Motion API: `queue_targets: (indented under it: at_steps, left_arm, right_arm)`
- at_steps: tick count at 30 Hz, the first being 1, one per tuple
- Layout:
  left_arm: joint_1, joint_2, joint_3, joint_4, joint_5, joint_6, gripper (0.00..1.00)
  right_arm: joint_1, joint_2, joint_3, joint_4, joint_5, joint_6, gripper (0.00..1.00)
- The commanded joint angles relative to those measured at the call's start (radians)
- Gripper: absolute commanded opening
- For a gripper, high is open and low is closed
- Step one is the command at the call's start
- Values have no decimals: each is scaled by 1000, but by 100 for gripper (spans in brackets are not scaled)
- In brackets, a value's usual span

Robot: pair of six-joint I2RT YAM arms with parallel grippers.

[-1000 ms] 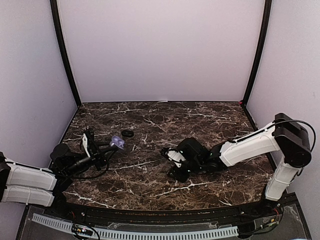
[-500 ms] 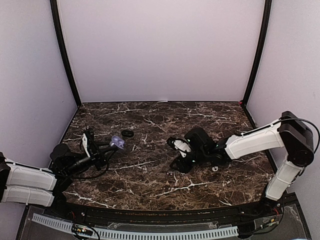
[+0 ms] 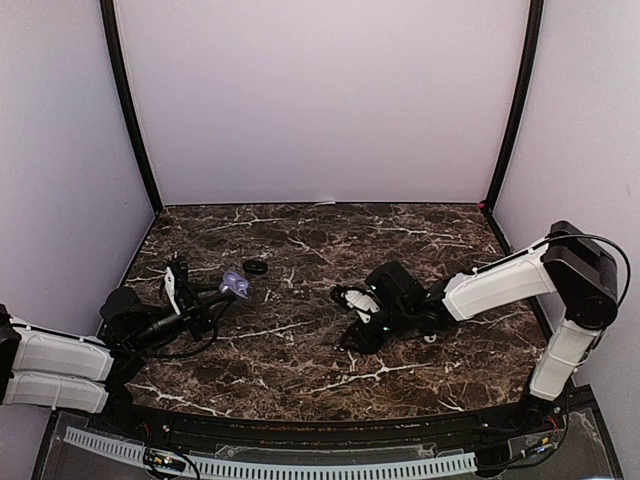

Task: Insert the wireless bluetooth earbuds into the charging case
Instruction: Pick up the left earbud from the center of the board.

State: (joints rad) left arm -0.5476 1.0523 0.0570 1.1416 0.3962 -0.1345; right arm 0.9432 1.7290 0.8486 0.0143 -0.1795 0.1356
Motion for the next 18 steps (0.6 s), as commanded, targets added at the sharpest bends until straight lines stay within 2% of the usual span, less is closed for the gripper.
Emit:
queue_targets:
  at_steps: [1, 12, 18]
  left_arm:
    - [4, -6, -4, 6, 8, 7, 19]
    - [3, 0, -2, 9, 10, 7, 19]
    - [4, 0, -2, 9, 12, 7, 19]
  right_arm:
    - [-1, 18, -6, 6, -40, -17, 37]
    - [6, 18, -25, -2, -110, -38, 37]
    - [10, 22, -22, 7, -144, -51, 33]
